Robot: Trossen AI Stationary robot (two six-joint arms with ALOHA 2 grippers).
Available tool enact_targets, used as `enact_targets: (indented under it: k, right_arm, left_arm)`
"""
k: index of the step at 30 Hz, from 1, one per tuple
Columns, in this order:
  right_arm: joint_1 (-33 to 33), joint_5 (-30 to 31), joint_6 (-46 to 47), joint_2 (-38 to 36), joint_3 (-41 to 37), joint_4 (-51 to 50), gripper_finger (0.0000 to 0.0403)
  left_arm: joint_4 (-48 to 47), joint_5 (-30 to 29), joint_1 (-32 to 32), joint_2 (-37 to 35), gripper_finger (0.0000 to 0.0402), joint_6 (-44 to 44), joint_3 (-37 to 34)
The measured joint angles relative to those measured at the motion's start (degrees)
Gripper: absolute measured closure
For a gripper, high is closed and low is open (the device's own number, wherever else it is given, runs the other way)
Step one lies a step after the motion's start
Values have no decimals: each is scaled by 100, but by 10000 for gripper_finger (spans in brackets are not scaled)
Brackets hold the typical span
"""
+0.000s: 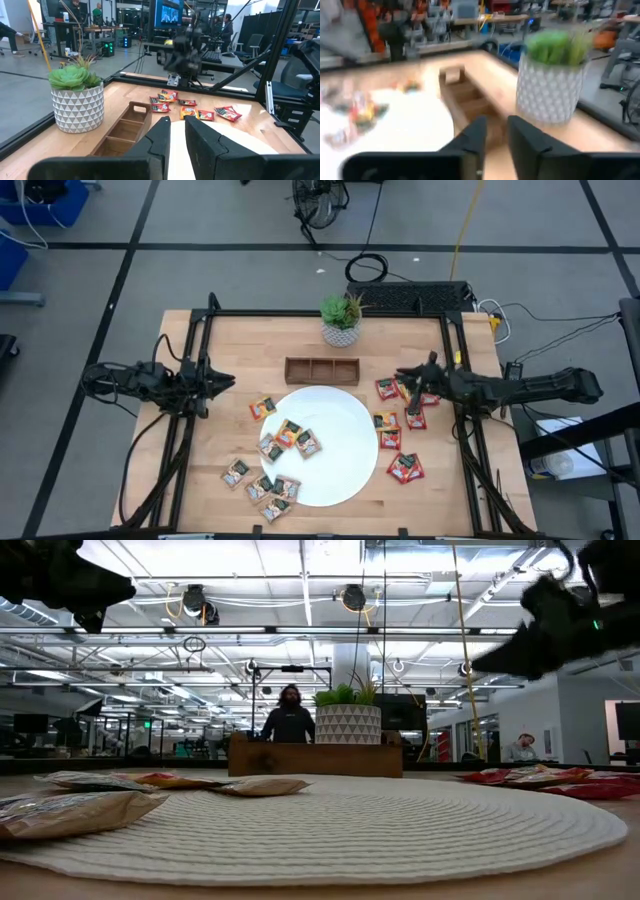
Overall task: Pick & Place Tea
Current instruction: Put the mango tea bag into the wooden organizer
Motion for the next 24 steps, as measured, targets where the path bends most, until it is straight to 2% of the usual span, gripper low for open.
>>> enact_targets:
  k: [2, 5, 7, 9, 12, 17, 24]
  right_arm:
    - [-2, 401, 209, 501, 620, -728, 280]
    - [-48, 701, 857, 1497, 1525, -2493, 216]
    - [-209, 381, 1685, 2126, 2304, -3728, 184]
    - [-455, -348, 2415, 2775, 2897, -5030, 165]
    - [-714, -1018, 2888, 3611, 3151, -6224, 151]
    - [-1236, -1522, 3023, 4217, 2973, -6650, 145]
    - [-1959, -1804, 2834, 4214, 2440, -6089, 148]
  left_arm:
    - [2, 0, -1, -2, 339, 0, 0]
    - [2, 0, -2, -2, 339, 0, 0]
    - [0, 2, -2, 0, 339, 0, 0]
    - [-3, 2, -1, 0, 339, 0, -2]
    - [-2, 2, -2, 0, 339, 0, 0]
    - [3, 0, -1, 0, 339, 0, 0]
    - [0, 1, -2, 0, 339, 0, 0]
